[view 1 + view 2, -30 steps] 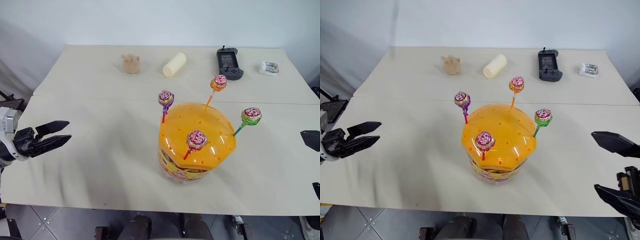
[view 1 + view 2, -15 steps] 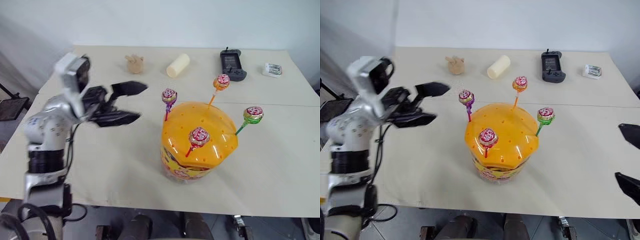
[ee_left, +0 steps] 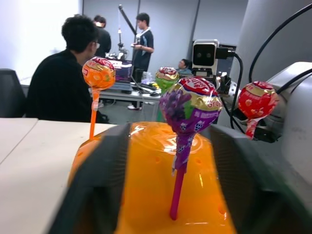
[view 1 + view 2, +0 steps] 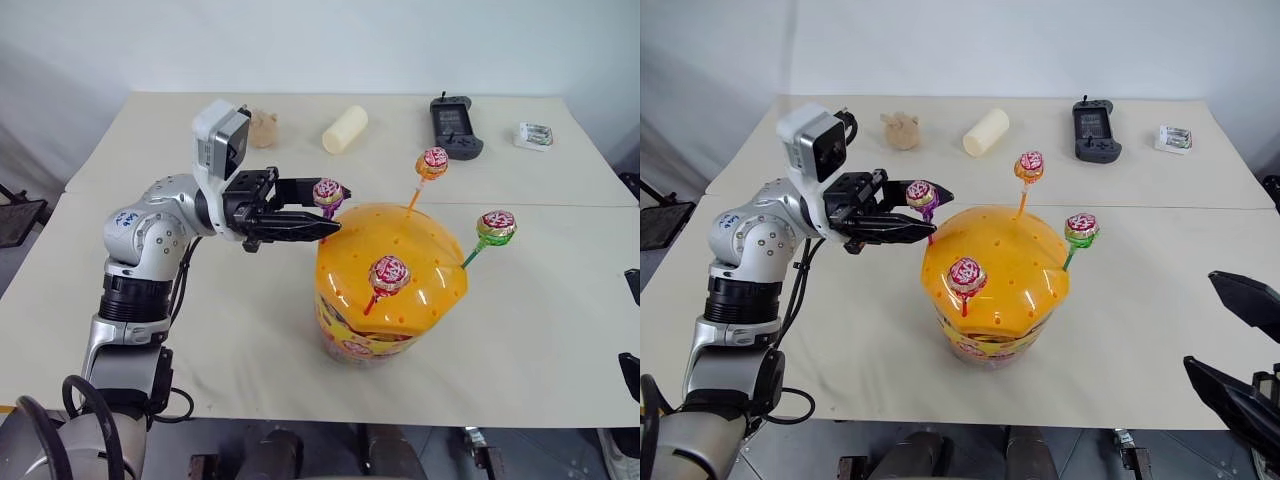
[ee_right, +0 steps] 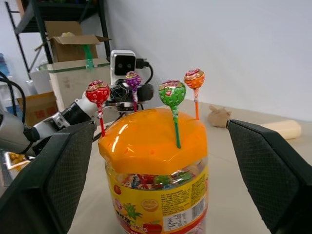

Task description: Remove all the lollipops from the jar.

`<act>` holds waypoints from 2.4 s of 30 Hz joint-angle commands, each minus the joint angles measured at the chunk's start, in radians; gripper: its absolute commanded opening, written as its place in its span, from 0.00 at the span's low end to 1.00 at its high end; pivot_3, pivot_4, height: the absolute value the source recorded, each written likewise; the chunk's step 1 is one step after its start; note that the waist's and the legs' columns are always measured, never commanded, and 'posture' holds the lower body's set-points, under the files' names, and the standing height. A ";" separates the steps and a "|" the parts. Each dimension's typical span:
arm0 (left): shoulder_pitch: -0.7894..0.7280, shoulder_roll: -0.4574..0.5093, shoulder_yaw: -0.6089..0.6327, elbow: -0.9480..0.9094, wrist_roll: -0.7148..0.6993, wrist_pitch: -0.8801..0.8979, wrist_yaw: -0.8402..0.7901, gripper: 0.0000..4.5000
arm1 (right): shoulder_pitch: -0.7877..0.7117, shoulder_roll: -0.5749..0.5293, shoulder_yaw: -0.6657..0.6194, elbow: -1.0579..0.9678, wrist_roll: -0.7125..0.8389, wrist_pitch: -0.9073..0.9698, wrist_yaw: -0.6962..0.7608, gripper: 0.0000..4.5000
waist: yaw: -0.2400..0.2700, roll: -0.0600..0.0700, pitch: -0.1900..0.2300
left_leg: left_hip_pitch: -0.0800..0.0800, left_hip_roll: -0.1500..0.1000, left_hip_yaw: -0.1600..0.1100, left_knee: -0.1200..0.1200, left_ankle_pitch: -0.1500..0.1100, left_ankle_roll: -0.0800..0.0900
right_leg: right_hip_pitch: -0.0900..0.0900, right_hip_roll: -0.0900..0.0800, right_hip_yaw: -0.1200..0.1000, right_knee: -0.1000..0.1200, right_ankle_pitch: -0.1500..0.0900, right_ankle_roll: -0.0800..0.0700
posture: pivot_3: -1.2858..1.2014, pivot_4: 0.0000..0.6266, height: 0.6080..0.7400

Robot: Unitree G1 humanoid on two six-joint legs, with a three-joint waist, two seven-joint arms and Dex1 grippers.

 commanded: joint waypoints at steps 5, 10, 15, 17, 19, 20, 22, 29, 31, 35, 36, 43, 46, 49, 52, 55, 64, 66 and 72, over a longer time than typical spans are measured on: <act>-0.048 -0.012 0.118 -0.005 -0.166 0.118 0.021 0.01 | -0.017 -0.019 0.006 -0.010 0.022 -0.034 -0.026 1.00 | -0.002 0.000 0.000 | 0.000 0.001 0.000 0.000 -0.001 0.000 | 0.000 0.000 0.000 0.000 0.000 0.000 | 0.52 0.24 1.00; -0.129 -0.051 0.311 0.122 -0.304 0.178 0.251 0.01 | -0.084 -0.057 0.047 0.019 0.045 -0.032 -0.055 1.00 | 0.000 0.000 0.000 | 0.000 0.001 0.000 0.001 -0.001 -0.001 | 0.000 0.000 0.000 0.000 0.000 0.000 | 0.52 0.24 1.00; -0.034 0.153 0.318 0.246 -0.111 0.140 0.333 0.01 | -0.192 -0.113 0.125 0.041 0.048 -0.020 -0.069 1.00 | -0.008 0.000 0.000 | 0.001 0.004 0.002 0.000 -0.001 -0.003 | -0.003 0.001 0.002 0.002 0.000 -0.001 | 0.52 0.24 1.00; 0.063 0.267 0.283 0.285 -0.009 0.122 0.325 0.01 | -0.225 -0.130 0.156 0.046 0.033 -0.016 -0.049 1.00 | -0.015 0.001 -0.001 | 0.001 0.006 0.005 0.000 -0.002 -0.005 | -0.007 0.002 0.005 0.004 -0.001 -0.003 | 0.52 0.24 1.00; 0.183 0.371 0.302 0.346 0.061 0.119 0.355 0.01 | -0.254 -0.154 0.187 0.051 0.004 -0.012 -0.003 1.00 | -0.012 0.000 0.000 | 0.000 0.006 0.008 -0.001 -0.003 -0.005 | -0.012 0.002 0.005 0.010 -0.002 -0.005 | 0.52 0.24 1.00; 0.259 0.424 0.310 0.371 0.111 0.097 0.371 0.01 | -0.269 -0.166 0.203 0.052 -0.010 -0.012 0.024 1.00 | -0.015 0.000 0.000 | -0.002 0.006 0.008 -0.001 -0.003 -0.005 | -0.014 0.002 0.005 0.010 -0.002 -0.006 | 0.52 0.24 1.00; 0.364 0.482 0.329 0.390 0.162 0.067 0.389 0.01 | -0.291 -0.180 0.223 0.053 -0.024 -0.009 0.052 1.00 | -0.019 -0.001 0.000 | -0.001 0.007 0.010 -0.002 -0.003 -0.005 | -0.015 0.002 0.006 0.011 -0.002 -0.006 | 0.52 0.24 1.00; 0.671 0.555 0.375 0.375 0.279 0.012 0.423 0.01 | -0.308 -0.230 0.294 0.060 -0.190 -0.026 0.256 1.00 | 0.032 -0.004 0.000 | -0.003 0.006 0.010 0.000 -0.005 -0.002 | -0.013 0.000 0.004 0.009 -0.002 -0.006 | 0.52 0.24 1.00; 0.692 0.542 0.400 0.378 0.276 0.024 0.439 0.01 | -0.320 -0.235 0.308 0.061 -0.207 -0.028 0.274 1.00 | 0.040 -0.004 0.000 | -0.003 0.006 0.011 0.001 -0.005 -0.002 | -0.013 0.000 0.004 0.009 -0.002 -0.006 | 0.52 0.24 1.00; 0.693 0.548 0.371 0.434 0.345 0.036 0.515 0.18 | -0.307 -0.232 0.321 0.059 -0.272 -0.044 0.334 1.00 | 0.040 -0.004 0.000 | -0.001 0.008 0.012 0.000 -0.005 -0.003 | -0.013 0.001 0.005 0.010 -0.002 -0.006 | 0.52 0.24 1.00; 0.688 0.544 0.385 0.435 0.334 0.035 0.503 0.24 | -0.307 -0.229 0.319 0.059 -0.273 -0.043 0.330 1.00 | 0.040 -0.003 -0.001 | -0.001 0.008 0.012 0.000 -0.006 -0.003 | -0.013 0.001 0.005 0.010 -0.002 -0.006 | 0.52 0.24 1.00; 0.636 0.565 0.469 0.492 0.286 -0.203 0.274 0.66 | -0.308 -0.210 0.262 0.083 -0.214 -0.025 0.258 1.00 | 0.025 -0.002 -0.001 | 0.000 0.010 0.014 0.000 -0.005 -0.004 | -0.013 0.002 0.005 0.012 0.000 -0.009 | 0.52 0.24 1.00; 0.600 0.591 0.506 0.509 0.243 -0.305 0.076 0.66 | -0.338 -0.210 0.231 0.101 -0.141 -0.017 0.180 1.00 | 0.024 -0.004 -0.001 | -0.001 0.010 0.014 0.000 -0.005 -0.005 | -0.013 0.002 0.005 0.010 0.000 -0.009 | 0.52 0.24 1.00; 0.535 0.596 0.476 0.442 0.222 -0.347 -0.049 0.66 | -0.356 -0.222 0.195 0.118 -0.080 0.000 0.128 1.00 | 0.023 -0.004 -0.002 | -0.001 0.010 0.014 0.000 -0.006 -0.004 | -0.013 0.001 0.004 0.009 0.000 -0.009 | 0.52 0.24 1.00; 0.461 0.584 0.436 0.273 0.146 -0.277 -0.131 0.66 | -0.332 -0.238 0.128 0.128 -0.033 0.031 0.123 1.00 | 0.032 -0.004 -0.001 | -0.003 0.010 0.013 0.000 -0.006 -0.003 | -0.013 0.001 0.003 0.008 0.000 -0.009 | 0.52 0.24 1.00; 0.394 0.546 0.357 0.057 0.024 -0.128 -0.142 0.66 | -0.264 -0.219 0.074 0.103 -0.038 0.055 0.157 1.00 | 0.030 -0.004 -0.001 | -0.003 0.010 0.014 0.000 -0.007 -0.003 | -0.014 0.001 0.002 0.008 0.000 -0.009 | 0.52 0.24 1.00; 0.077 0.281 0.062 -0.175 -0.100 0.041 -0.168 0.66 | -0.186 -0.171 0.046 0.009 -0.064 0.022 0.165 1.00 | 0.003 -0.004 -0.001 | -0.003 0.010 0.018 0.004 -0.007 -0.002 | -0.014 0.002 0.003 0.009 0.001 -0.007 | 0.52 0.24 1.00; 0.039 0.234 0.024 -0.182 -0.107 0.058 -0.171 0.66 | -0.174 -0.165 0.039 -0.007 -0.065 0.018 0.147 1.00 | -0.004 -0.004 -0.001 | -0.001 0.011 0.018 0.003 -0.007 -0.003 | -0.014 0.002 0.003 0.010 0.001 -0.007 | 0.52 0.24 1.00; -0.002 0.130 -0.061 -0.232 -0.104 0.076 -0.163 0.66 | -0.140 -0.139 0.038 -0.039 -0.079 -0.005 0.105 1.00 | -0.003 -0.004 -0.001 | -0.001 0.011 0.018 0.004 -0.006 -0.004 | -0.013 0.002 0.004 0.011 0.001 -0.007 | 0.52 0.24 1.00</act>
